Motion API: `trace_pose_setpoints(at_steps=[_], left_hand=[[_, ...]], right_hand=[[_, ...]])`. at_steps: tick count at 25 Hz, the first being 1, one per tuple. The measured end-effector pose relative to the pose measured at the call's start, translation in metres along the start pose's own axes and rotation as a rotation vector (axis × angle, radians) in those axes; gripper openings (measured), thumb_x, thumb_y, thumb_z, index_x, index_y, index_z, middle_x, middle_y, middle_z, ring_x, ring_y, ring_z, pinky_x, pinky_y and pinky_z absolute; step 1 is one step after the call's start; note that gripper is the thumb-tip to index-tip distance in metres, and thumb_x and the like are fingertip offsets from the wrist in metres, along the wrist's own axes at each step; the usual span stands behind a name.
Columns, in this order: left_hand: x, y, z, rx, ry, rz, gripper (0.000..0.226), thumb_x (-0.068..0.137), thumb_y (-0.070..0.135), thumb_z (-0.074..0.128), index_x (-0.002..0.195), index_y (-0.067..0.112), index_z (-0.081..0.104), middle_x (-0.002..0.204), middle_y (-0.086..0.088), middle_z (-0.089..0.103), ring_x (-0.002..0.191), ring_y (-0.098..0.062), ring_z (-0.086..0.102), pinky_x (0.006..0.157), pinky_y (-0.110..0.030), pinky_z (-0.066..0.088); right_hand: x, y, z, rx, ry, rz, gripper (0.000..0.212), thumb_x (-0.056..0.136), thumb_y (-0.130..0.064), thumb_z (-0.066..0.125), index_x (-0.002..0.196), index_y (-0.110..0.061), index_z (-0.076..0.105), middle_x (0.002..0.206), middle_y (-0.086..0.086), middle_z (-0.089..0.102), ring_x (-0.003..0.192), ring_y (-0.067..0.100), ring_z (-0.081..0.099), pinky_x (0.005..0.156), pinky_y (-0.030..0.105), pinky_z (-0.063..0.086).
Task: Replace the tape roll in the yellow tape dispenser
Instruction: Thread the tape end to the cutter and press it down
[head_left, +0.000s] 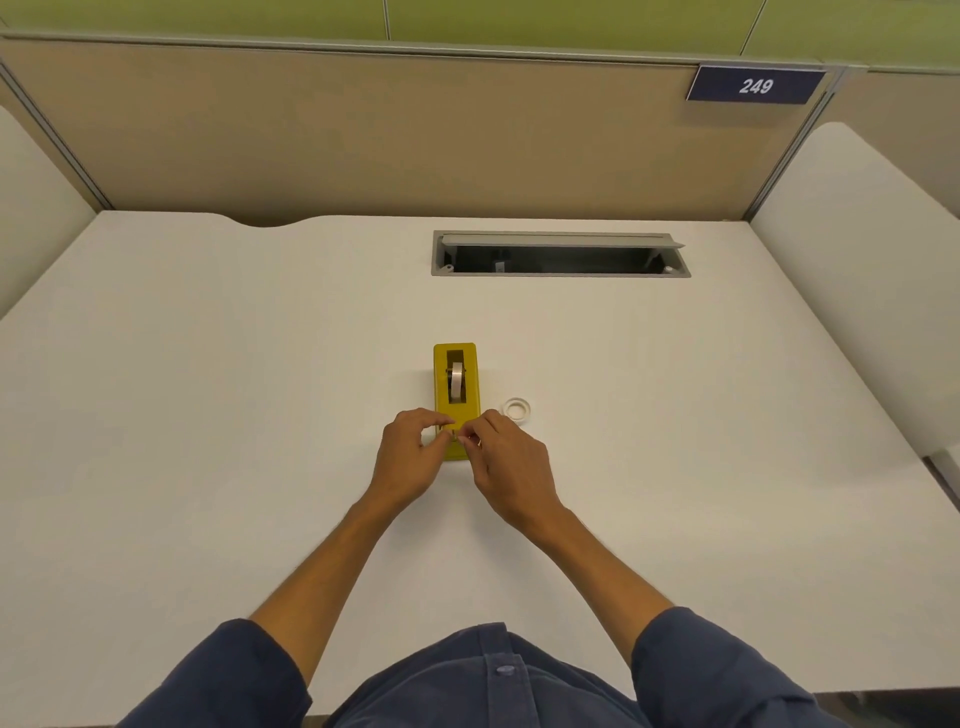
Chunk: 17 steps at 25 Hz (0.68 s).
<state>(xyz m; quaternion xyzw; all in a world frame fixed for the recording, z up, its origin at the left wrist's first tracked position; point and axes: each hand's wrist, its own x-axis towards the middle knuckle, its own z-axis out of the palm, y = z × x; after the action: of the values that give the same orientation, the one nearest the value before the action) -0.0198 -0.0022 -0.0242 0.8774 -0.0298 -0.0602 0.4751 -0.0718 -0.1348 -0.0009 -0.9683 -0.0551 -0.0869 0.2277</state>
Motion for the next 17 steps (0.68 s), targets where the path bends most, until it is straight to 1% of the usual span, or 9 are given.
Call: trace_pose_setpoints(at_steps=[3, 5, 7, 10, 13, 15, 17], left_hand=[[0.001, 0.006, 0.003, -0.083, 0.005, -0.034, 0.02, 0.091, 0.023, 0.056, 0.102, 0.013, 0.069, 0.114, -0.008, 0.065, 0.1, -0.017, 0.056, 0.08, -0.021, 0.043], [0.004, 0.012, 0.005, -0.17, 0.014, -0.092, 0.017, 0.09, 0.03, 0.058, 0.093, 0.016, 0.068, 0.107, -0.004, 0.065, 0.094, -0.014, 0.055, 0.071, -0.017, 0.04], [0.007, 0.016, 0.007, -0.247, 0.018, -0.158, 0.017, 0.087, 0.035, 0.061, 0.085, 0.021, 0.068, 0.099, 0.0, 0.065, 0.091, -0.014, 0.057, 0.071, -0.022, 0.04], [0.012, 0.016, 0.011, -0.291, 0.031, -0.207, 0.014, 0.086, 0.035, 0.064, 0.079, 0.024, 0.068, 0.092, 0.001, 0.064, 0.089, -0.015, 0.058, 0.076, -0.028, 0.041], [0.015, 0.014, 0.013, -0.293, 0.045, -0.222, 0.013, 0.084, 0.031, 0.066, 0.08, 0.019, 0.069, 0.087, 0.004, 0.062, 0.088, -0.016, 0.058, 0.075, -0.028, 0.042], [0.015, 0.013, 0.013, -0.287, 0.049, -0.226, 0.012, 0.084, 0.029, 0.066, 0.079, 0.02, 0.069, 0.083, 0.007, 0.061, 0.085, -0.013, 0.058, 0.073, -0.027, 0.042], [0.016, 0.014, 0.013, -0.291, 0.048, -0.221, 0.013, 0.084, 0.03, 0.066, 0.075, 0.022, 0.069, 0.082, 0.007, 0.062, 0.082, -0.011, 0.058, 0.069, -0.024, 0.042]], right_hand=[[-0.001, -0.001, -0.001, 0.002, 0.001, 0.004, 0.023, 0.1, -0.025, 0.047, 0.113, -0.013, 0.061, 0.105, 0.004, 0.062, 0.088, 0.019, 0.058, 0.062, 0.026, 0.04], [-0.001, -0.002, -0.003, 0.009, 0.008, 0.004, 0.023, 0.1, -0.024, 0.048, 0.114, -0.012, 0.061, 0.105, 0.004, 0.063, 0.088, 0.02, 0.058, 0.062, 0.027, 0.041], [-0.001, -0.002, -0.004, 0.002, 0.01, 0.001, 0.023, 0.1, -0.024, 0.048, 0.115, -0.012, 0.061, 0.104, 0.005, 0.063, 0.088, 0.02, 0.058, 0.062, 0.03, 0.045], [-0.001, -0.002, -0.003, 0.004, 0.014, 0.0, 0.023, 0.1, -0.024, 0.048, 0.116, -0.013, 0.06, 0.104, 0.004, 0.063, 0.087, 0.02, 0.058, 0.062, 0.031, 0.047], [0.0, 0.0, -0.002, 0.01, 0.007, 0.006, 0.024, 0.1, -0.026, 0.047, 0.117, -0.014, 0.06, 0.107, 0.004, 0.063, 0.089, 0.018, 0.059, 0.065, 0.027, 0.046], [0.0, 0.0, -0.002, 0.009, 0.0, 0.01, 0.025, 0.1, -0.026, 0.047, 0.118, -0.014, 0.059, 0.108, 0.004, 0.063, 0.089, 0.018, 0.059, 0.067, 0.028, 0.049], [0.0, 0.0, -0.002, 0.003, -0.003, 0.007, 0.025, 0.1, -0.026, 0.048, 0.118, -0.013, 0.059, 0.109, 0.004, 0.063, 0.09, 0.018, 0.059, 0.067, 0.026, 0.047]])
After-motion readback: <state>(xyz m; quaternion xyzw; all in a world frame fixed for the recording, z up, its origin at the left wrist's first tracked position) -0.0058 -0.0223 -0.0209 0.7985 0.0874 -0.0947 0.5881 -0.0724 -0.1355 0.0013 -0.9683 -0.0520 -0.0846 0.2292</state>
